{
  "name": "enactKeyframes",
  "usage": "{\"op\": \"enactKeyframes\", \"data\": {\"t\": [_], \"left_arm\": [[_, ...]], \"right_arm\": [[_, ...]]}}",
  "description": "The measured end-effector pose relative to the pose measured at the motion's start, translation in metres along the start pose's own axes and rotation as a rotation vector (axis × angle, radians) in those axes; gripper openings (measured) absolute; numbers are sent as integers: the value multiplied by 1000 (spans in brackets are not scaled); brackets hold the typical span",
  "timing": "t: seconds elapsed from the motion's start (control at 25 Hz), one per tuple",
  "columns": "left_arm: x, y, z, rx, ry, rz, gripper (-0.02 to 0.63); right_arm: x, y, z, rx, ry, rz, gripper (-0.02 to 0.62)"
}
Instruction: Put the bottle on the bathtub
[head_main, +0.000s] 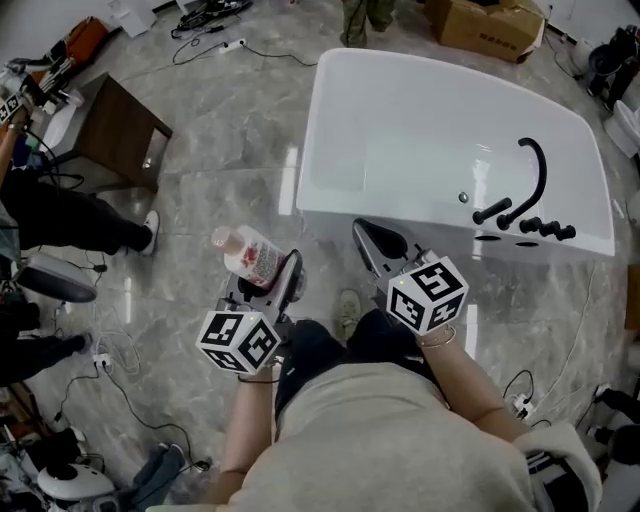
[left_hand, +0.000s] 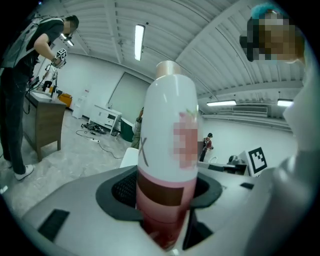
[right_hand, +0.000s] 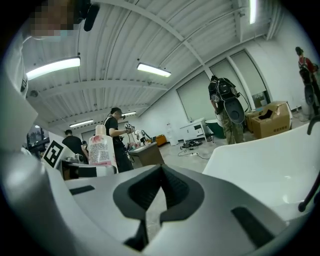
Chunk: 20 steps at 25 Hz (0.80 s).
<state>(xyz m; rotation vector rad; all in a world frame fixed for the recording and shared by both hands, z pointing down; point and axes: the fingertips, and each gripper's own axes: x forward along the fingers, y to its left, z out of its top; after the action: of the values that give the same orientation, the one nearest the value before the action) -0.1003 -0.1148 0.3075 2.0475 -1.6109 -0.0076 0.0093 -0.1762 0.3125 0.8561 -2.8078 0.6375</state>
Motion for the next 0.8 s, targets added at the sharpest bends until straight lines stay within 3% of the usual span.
{"op": "enactKeyframes", "data": {"t": [0.2,0.8], "left_arm": [[12,-3,-14,-9,43,12,238],[54,0,-19,83,136,-68,238]], "right_arm": [[-1,-18,-15,74,10,-8,-3],[17,-33,-30,97,47,-14,-3]]}}
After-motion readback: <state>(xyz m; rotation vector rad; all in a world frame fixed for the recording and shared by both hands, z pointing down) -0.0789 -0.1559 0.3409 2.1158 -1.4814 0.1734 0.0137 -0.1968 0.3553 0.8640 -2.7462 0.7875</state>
